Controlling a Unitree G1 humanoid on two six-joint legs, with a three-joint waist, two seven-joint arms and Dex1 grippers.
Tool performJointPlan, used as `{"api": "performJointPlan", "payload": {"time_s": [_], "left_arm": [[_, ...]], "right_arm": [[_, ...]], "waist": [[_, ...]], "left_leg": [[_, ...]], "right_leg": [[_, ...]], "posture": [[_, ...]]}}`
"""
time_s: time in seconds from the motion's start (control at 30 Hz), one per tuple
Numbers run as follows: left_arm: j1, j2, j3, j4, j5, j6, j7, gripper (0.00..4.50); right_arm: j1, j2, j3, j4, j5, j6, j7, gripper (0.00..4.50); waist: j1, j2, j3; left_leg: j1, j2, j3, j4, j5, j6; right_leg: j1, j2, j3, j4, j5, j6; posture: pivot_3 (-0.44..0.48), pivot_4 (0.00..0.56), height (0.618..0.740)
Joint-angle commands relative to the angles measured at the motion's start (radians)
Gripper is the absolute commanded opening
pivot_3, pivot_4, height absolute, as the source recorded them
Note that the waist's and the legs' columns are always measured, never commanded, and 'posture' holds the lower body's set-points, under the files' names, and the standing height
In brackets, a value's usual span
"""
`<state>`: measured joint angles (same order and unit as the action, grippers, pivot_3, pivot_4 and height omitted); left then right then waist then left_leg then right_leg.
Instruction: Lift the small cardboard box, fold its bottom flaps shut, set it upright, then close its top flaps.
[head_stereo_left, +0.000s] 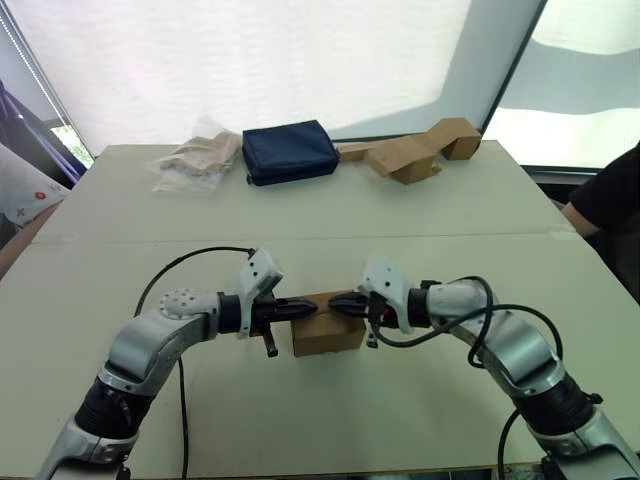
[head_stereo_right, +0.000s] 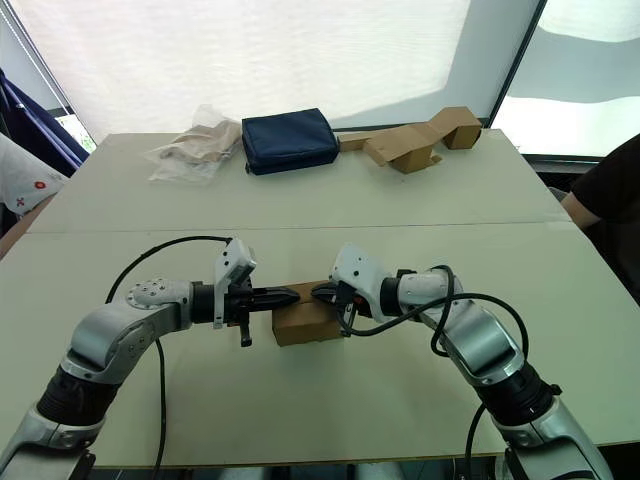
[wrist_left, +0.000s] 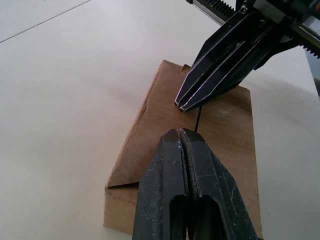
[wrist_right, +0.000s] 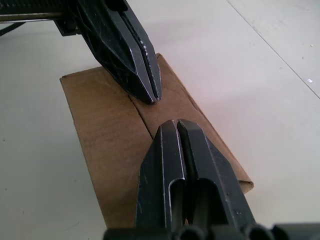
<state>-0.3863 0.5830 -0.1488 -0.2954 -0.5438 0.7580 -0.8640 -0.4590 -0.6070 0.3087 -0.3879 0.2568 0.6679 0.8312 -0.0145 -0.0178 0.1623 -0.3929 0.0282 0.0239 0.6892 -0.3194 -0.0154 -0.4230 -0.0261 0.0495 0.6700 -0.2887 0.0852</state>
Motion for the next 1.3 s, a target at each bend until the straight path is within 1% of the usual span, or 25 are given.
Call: {"api": "performJointPlan", "payload": {"time_s": [0.03,0.23,0.3,0.33,0.43,0.5,0.57,0.67,0.7,0.77,0.83,0.9,1.0,1.03,1.1,1.2,1.3], "left_arm": [[0.007,-0.002,0.006,-0.004,0.008,-0.011,0.004,0.03],[0.009,-0.005,0.018,-0.005,0.003,-0.014,0.006,0.03],[0.012,-0.019,0.036,-0.009,0.001,-0.025,0.024,0.03],[0.014,-0.032,0.051,-0.015,-0.003,-0.031,0.039,0.03],[0.025,-0.105,0.152,-0.062,-0.029,-0.054,0.155,0.03],[0.037,-0.070,0.196,-0.080,-0.069,-0.017,0.126,0.03],[0.056,0.004,0.229,-0.068,-0.092,-0.002,0.057,0.03],[0.086,0.083,0.286,-0.044,-0.103,-0.014,0.022,0.03],[0.113,0.123,0.304,-0.034,-0.099,-0.023,-0.005,0.03],[0.157,0.180,0.325,-0.023,-0.091,-0.032,-0.054,0.03],[0.201,0.220,0.334,-0.025,-0.087,-0.037,-0.087,0.03],[0.251,0.256,0.339,-0.029,-0.091,-0.037,-0.119,0.03],[0.347,0.296,0.340,-0.019,-0.064,-0.080,-0.176,0.03],[0.371,0.305,0.340,-0.017,-0.053,-0.092,-0.180,0.03],[0.393,0.307,0.356,-0.015,-0.067,-0.085,-0.184,0.03],[0.423,0.319,0.375,-0.006,-0.069,-0.088,-0.196,0.03],[0.451,0.325,0.386,-0.015,-0.073,-0.083,-0.204,0.03]], "right_arm": [[0.002,-0.002,0.001,-0.011,-0.013,-0.023,0.002,0.00],[0.003,0.004,-0.007,-0.003,-0.021,-0.032,0.002,0.00],[0.004,0.008,-0.021,-0.001,-0.012,-0.036,0.002,0.00],[0.007,0.013,-0.033,-0.003,-0.001,-0.037,0.001,0.00],[0.007,0.070,-0.140,-0.014,0.083,-0.029,-0.032,0.00],[0.014,0.106,-0.246,-0.038,0.169,-0.013,-0.054,0.00],[0.038,0.113,-0.347,-0.072,0.261,0.036,-0.070,0.00],[0.093,0.077,-0.450,-0.124,0.367,0.127,-0.081,0.00],[0.129,0.058,-0.498,-0.146,0.409,0.161,-0.085,0.00],[0.182,0.031,-0.565,-0.174,0.472,0.208,-0.096,0.00],[0.242,-0.001,-0.605,-0.190,0.500,0.233,-0.101,0.00],[0.319,-0.046,-0.616,-0.203,0.479,0.223,-0.092,0.00],[0.479,-0.171,-0.570,-0.234,0.406,0.191,-0.026,0.00],[0.523,-0.194,-0.565,-0.234,0.399,0.183,-0.010,0.00],[0.578,-0.206,-0.570,-0.218,0.400,0.163,0.006,0.00],[0.651,-0.236,-0.554,-0.163,0.307,0.083,0.014,0.00],[0.670,-0.221,-0.571,-0.161,0.327,0.079,0.015,0.00]], "waist": [[0.000,0.000,0.000],[0.000,0.000,0.000],[0.000,0.000,0.000],[0.000,0.000,0.000],[0.000,0.000,0.000],[0.000,0.000,0.000],[-0.001,0.000,0.000],[0.000,0.000,0.000],[0.000,0.000,0.000],[0.001,0.000,0.000],[0.000,0.000,0.000],[0.001,0.000,0.000],[0.001,0.000,0.000],[0.001,0.000,0.000],[0.000,-0.001,0.000],[0.000,0.000,0.000],[-0.001,0.000,0.000]], "left_leg": [[0.000,0.000,0.000,0.000,0.000,0.000],[0.000,0.000,0.000,0.000,0.000,0.000],[0.000,0.000,0.000,0.000,0.000,0.000],[0.000,0.000,0.000,0.000,0.000,0.000],[0.000,0.000,0.000,0.000,0.000,0.000],[0.000,0.000,0.000,0.000,0.000,0.000],[0.000,0.001,-0.001,0.000,0.000,0.000],[0.001,0.000,0.000,-0.003,0.000,0.000],[0.001,0.000,0.000,-0.004,0.000,-0.001],[0.001,0.000,0.000,-0.004,0.000,-0.001],[0.001,0.000,0.000,-0.005,0.000,-0.001],[0.001,0.000,0.000,-0.005,0.000,-0.001],[0.001,0.000,0.000,-0.005,0.000,-0.001],[0.001,0.000,0.000,-0.006,0.000,-0.001],[0.003,0.000,0.000,-0.006,0.000,-0.001],[0.004,0.001,0.000,-0.005,0.000,-0.001],[0.004,0.000,0.001,-0.005,0.000,-0.001]], "right_leg": [[0.000,0.000,0.000,0.000,0.000,0.000],[0.000,0.000,0.000,0.000,0.000,0.000],[0.000,0.000,0.000,0.000,0.000,0.000],[0.000,0.000,0.000,0.000,0.000,0.000],[0.000,0.000,0.000,0.000,0.000,0.000],[0.000,0.000,0.000,0.000,0.000,0.000],[0.000,0.000,0.001,0.000,0.000,0.000],[0.000,-0.001,0.001,-0.001,0.000,0.000],[0.000,-0.001,0.001,-0.001,0.000,0.000],[0.000,-0.002,0.000,-0.002,0.000,0.000],[0.001,-0.002,0.000,-0.003,0.000,0.000],[0.001,-0.002,0.000,-0.003,0.000,0.000],[0.002,-0.002,0.000,-0.004,0.000,0.000],[0.002,-0.001,0.000,-0.005,0.000,0.000],[0.003,-0.001,0.000,-0.005,0.000,0.000],[0.004,0.000,0.000,-0.004,0.000,0.000],[0.004,0.000,0.000,-0.005,0.000,0.000]], "posture": [[0.000,0.150,0.740],[0.000,0.150,0.740],[0.000,0.150,0.740],[0.000,0.150,0.740],[0.000,0.150,0.740],[0.000,0.150,0.740],[0.000,0.150,0.740],[0.000,0.150,0.740],[0.000,0.150,0.740],[0.000,0.150,0.740],[0.000,0.150,0.740],[0.000,0.150,0.740],[0.000,0.150,0.740],[0.000,0.150,0.740],[0.000,0.150,0.740],[0.000,0.150,0.740],[0.000,0.150,0.740]]}}
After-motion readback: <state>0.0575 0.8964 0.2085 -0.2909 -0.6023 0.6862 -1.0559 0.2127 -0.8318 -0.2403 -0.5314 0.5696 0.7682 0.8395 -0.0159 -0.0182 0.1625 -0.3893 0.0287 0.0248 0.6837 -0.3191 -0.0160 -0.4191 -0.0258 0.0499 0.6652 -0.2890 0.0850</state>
